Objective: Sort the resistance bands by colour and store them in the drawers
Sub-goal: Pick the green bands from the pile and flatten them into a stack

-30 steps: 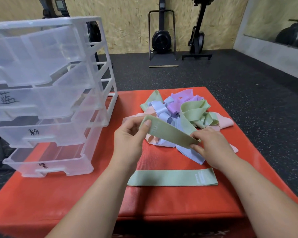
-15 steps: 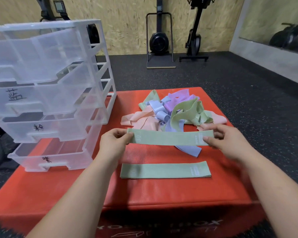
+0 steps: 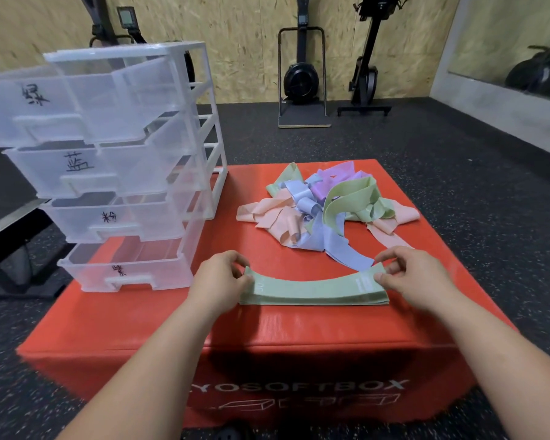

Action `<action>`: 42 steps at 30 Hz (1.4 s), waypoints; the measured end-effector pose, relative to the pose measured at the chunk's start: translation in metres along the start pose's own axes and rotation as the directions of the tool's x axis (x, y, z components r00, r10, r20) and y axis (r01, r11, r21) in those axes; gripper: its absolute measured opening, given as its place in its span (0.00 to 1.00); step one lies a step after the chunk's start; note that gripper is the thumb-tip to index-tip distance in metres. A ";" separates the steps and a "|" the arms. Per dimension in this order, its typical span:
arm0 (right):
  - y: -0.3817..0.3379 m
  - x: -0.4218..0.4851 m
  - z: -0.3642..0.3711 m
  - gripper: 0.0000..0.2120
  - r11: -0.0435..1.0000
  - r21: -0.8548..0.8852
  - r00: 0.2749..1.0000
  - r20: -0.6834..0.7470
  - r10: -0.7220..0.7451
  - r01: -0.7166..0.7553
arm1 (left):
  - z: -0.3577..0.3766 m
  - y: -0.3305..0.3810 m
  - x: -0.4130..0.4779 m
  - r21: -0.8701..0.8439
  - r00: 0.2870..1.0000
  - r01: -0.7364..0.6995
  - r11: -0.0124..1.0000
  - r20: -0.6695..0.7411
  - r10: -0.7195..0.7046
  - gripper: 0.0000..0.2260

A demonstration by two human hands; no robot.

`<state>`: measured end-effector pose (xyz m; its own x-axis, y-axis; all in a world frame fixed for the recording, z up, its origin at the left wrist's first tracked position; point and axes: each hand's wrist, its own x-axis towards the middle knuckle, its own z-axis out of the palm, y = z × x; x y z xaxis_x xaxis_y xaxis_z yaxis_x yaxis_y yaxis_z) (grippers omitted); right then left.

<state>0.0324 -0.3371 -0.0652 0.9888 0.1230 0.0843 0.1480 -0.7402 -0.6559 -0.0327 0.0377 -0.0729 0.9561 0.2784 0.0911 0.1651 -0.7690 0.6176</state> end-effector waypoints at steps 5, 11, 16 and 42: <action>-0.002 -0.012 0.013 0.15 0.977 -0.210 0.999 0.000 -0.038 0.037 | 0.009 -0.011 -0.009 0.343 0.987 -0.145 0.928 -0.008 0.158 0.07; 0.001 -0.015 0.009 0.16 0.945 -0.316 0.996 0.028 -0.084 0.088 | 0.002 -0.016 -0.006 0.315 0.961 -0.277 0.908 0.068 0.269 0.13; 0.014 -0.011 -0.006 0.31 0.948 -0.237 0.943 0.304 -0.134 0.211 | -0.008 -0.019 -0.005 0.227 0.900 -0.378 0.897 0.317 0.299 0.28; -0.003 0.040 0.010 0.16 0.947 -0.224 0.972 0.074 -0.221 0.232 | 0.019 0.008 0.023 0.176 0.903 -0.407 0.896 0.225 0.366 0.24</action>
<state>0.0708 -0.3231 -0.0677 0.9275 0.3320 0.1720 0.3739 -0.8200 -0.4334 -0.0051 0.0267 -0.0806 0.9783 -0.1595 0.1325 -0.1987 -0.9039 0.3789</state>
